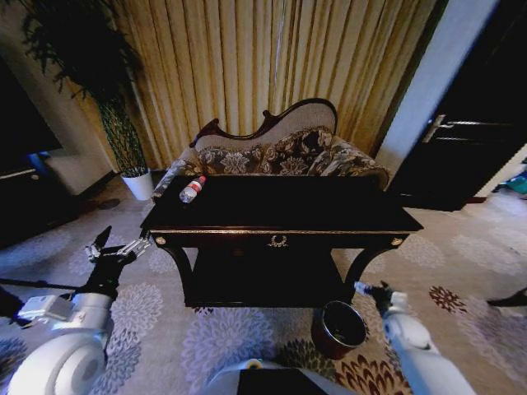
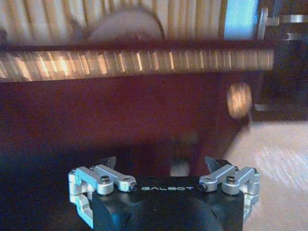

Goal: Move to the front of the table and place the trash on the table into the trash bin.

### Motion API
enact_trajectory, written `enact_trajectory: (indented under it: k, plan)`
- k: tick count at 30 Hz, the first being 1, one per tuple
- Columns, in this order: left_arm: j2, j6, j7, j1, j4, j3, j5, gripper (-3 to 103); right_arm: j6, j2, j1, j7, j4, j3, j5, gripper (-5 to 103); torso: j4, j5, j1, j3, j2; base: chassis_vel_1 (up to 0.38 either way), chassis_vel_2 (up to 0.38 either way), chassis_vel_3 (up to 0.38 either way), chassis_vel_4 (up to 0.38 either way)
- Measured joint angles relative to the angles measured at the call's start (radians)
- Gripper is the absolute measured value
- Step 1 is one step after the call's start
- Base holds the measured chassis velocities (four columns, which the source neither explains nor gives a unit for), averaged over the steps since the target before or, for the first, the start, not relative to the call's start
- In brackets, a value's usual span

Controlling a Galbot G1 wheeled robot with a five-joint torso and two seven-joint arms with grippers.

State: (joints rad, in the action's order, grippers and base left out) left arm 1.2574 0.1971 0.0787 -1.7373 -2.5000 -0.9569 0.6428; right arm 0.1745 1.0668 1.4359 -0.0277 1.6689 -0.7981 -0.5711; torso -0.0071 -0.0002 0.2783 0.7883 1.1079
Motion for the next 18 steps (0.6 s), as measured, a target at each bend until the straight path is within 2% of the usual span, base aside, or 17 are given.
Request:
enact_trajectory:
  k: [9, 18]
  plan:
    - [-0.001, 0.0, 0.001, -0.001, 0.0, -0.004, -0.002, 100, 0.057, -0.015, 0.021, 0.005, 0.282, -0.104, -0.097, 100, 0.0, 0.0, 0.0, 0.0, 0.0, 0.0, 0.0, 0.0, 0.0]
    - [0.002, 0.0, 0.002, -0.001, 0.0, -0.007, -0.001, 100, 0.072, -0.021, 0.006, 0.004, 0.454, -0.084, -0.136, 100, 0.0, -0.0001, 0.0, 0.0, 0.0, 0.0, 0.0, 0.0, 0.0]
